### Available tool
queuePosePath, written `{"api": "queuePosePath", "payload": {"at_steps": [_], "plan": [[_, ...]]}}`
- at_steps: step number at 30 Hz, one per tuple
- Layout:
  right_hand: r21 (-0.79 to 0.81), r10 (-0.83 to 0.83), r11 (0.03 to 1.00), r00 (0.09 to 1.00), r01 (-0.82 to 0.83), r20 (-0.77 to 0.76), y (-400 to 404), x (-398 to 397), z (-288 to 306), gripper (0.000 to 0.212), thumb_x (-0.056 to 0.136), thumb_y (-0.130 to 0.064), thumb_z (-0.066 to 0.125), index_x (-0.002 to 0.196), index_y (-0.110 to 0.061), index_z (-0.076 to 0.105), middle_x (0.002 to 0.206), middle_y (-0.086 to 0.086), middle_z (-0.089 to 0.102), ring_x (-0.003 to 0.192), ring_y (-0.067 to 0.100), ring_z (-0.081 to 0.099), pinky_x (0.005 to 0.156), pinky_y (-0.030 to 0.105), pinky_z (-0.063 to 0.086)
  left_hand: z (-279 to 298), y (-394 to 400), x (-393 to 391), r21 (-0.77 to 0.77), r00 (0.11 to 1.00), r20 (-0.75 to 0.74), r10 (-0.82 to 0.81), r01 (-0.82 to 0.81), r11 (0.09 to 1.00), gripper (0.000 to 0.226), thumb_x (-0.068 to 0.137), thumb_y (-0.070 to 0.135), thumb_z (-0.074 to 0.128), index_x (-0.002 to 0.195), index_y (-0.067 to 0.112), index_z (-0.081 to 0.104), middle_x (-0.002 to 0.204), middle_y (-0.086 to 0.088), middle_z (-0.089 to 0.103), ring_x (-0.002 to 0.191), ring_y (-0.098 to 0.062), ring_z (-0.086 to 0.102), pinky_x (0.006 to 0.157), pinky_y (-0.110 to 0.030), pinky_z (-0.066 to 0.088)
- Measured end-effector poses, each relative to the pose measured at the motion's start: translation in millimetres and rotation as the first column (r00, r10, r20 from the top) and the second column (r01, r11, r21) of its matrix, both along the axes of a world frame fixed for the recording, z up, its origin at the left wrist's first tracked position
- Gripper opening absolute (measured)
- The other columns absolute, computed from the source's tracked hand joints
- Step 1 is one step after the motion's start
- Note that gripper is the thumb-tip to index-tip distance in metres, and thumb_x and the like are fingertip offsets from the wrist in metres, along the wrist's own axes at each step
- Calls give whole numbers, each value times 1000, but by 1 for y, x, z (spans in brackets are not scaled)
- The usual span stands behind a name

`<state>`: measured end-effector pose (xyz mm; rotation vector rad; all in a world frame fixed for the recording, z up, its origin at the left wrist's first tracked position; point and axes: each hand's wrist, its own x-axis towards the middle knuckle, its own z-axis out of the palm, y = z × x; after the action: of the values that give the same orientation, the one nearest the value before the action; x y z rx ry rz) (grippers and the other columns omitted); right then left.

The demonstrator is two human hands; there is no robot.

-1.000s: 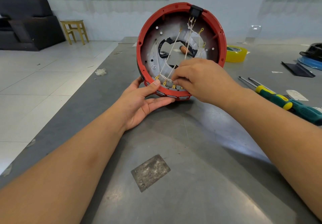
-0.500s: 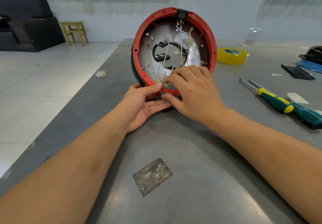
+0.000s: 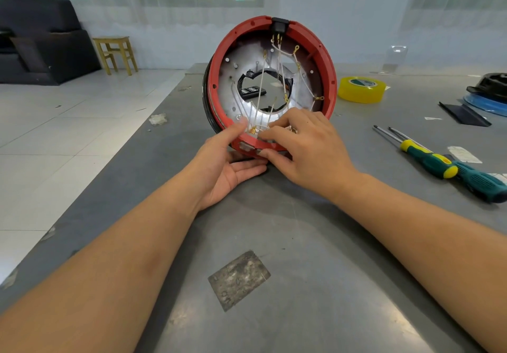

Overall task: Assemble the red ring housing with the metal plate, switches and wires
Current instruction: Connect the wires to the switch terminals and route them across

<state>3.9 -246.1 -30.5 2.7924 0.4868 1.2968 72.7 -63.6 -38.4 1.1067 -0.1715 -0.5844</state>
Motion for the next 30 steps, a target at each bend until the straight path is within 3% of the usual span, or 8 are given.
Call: {"api": "queuePosePath", "payload": {"at_steps": [3,4,7,13,19,23,30], "plan": [[1,0,1000,1000,0,15,3,0,-2,27,91,-42,68,103,-18,74,102,5,63,89,27,60,77,42,44,0,1,1,2,1000,-2,-10,10,1000,41,98,48,69,93,10,84,102,-21,79,105,-38,77,97,-48,62],[5,-19,1000,999,18,34,5,0,-3,29,90,-46,66,100,-19,72,101,4,62,87,26,59,78,42,43,1,0,0,0,1000,2,-18,18,1000,41,99,46,68,94,9,84,104,-22,79,106,-38,77,96,-48,62],[26,-79,997,993,77,93,10,3,-4,40,89,-60,62,90,-20,66,95,1,61,80,22,57,77,40,41,3,-2,-6,-6,1000,13,-26,26,1000,48,99,42,70,125,1,69,117,-27,75,109,-37,76,89,-45,65],[-3,-104,994,981,106,162,8,5,-3,41,91,-57,61,82,-17,61,83,3,54,69,23,49,71,41,39,7,-7,-12,51,999,53,6,-9,999,68,97,37,71,148,-1,47,129,-29,70,112,-37,74,95,-48,62],[10,-142,990,969,143,204,12,5,-4,38,90,-53,60,80,-16,60,80,4,51,69,25,49,72,41,37,8,-8,-15,45,996,77,37,-41,998,66,97,32,74,148,2,44,123,-27,73,106,-36,77,85,-45,66],[33,-173,985,959,170,222,15,5,-7,36,89,-52,59,80,-16,59,79,4,50,69,25,49,72,41,35,8,-8,-15,47,995,89,46,-51,998,60,97,29,74,143,8,41,120,-24,75,106,-37,77,88,-48,65],[-29,-154,986,968,163,196,9,6,-6,44,93,-59,56,84,-17,59,83,4,52,70,25,50,76,44,41,9,-8,-16,42,996,68,51,-54,998,71,95,30,75,149,-3,41,124,-29,72,105,-38,77,84,-46,65]]}}
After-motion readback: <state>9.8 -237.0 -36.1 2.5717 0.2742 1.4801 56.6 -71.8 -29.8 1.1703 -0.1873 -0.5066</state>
